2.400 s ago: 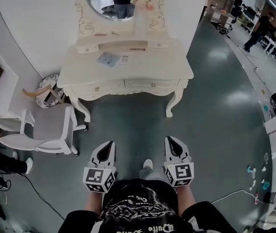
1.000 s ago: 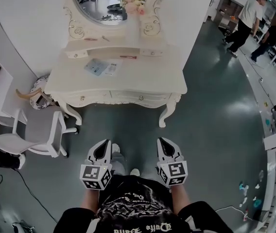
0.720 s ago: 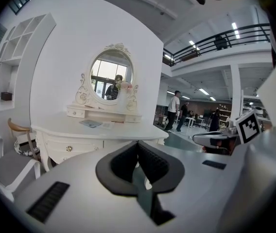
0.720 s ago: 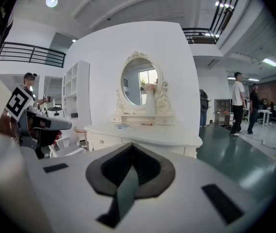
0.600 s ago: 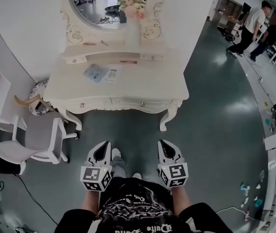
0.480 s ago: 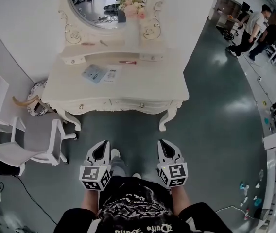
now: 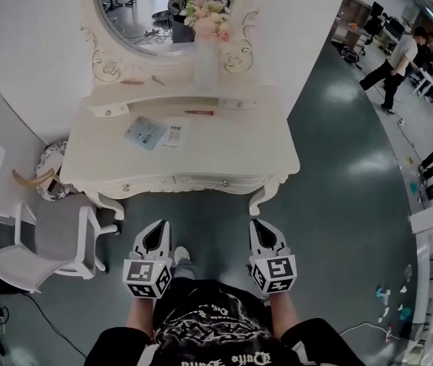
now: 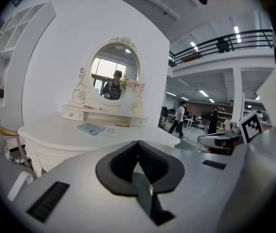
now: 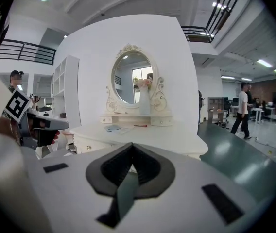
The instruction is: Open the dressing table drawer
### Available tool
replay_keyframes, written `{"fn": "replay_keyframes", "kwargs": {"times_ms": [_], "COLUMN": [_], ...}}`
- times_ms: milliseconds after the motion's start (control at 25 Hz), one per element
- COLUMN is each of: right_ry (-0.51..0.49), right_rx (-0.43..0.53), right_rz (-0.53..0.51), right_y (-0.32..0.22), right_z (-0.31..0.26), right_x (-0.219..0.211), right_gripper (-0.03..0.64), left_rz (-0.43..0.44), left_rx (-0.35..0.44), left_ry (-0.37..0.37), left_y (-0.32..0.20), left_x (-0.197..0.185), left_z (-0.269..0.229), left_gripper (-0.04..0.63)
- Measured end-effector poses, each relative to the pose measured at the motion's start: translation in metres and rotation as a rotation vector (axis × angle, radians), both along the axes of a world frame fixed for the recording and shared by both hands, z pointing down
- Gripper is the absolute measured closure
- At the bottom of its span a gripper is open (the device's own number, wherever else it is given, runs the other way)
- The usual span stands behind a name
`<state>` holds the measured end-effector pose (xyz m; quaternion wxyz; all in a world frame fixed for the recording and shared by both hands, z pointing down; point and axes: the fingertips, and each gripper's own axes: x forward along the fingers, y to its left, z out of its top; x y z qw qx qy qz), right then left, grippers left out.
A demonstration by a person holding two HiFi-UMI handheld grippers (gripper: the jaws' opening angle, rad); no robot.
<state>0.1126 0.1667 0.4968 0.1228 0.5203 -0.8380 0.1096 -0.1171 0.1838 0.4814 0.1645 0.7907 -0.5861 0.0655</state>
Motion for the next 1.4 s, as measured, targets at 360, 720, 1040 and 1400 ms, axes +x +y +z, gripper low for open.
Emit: {"fn": "replay_keyframes", "kwargs": {"times_ms": [360,720,1040,1400], "right_ry": [0.014,0.007,0.005,-0.008], "right_rx": [-0.015,-0.039,-0.036,-0.057], "right_rz": [0.074,0.153,0.184,0.204], "right_y": [-0.041,-0.075,-0.095,-0.102], "right_z": [0.001,0.007,0.009,0.013], "right_x": [-0.021,-0.055,-0.088,-0.093], "right_gripper": [0.606,0.606,0.606,0.606], "left_rz": [0.054,0.148,0.186,0.194], "left_rx": [-0.010,-0.005,-0.010,-0.034], "left_ry": [0.023,0.025,0.027,0.030], "left_y": [-0.058,-0.113,-0.142,-0.144], "left_x": [-0.031,-0.060,-0.088,-0.094], "left_z": [0.005,0.003,0.006,0.014], "left_gripper": [0.578,0.578,0.578,0.578]}}
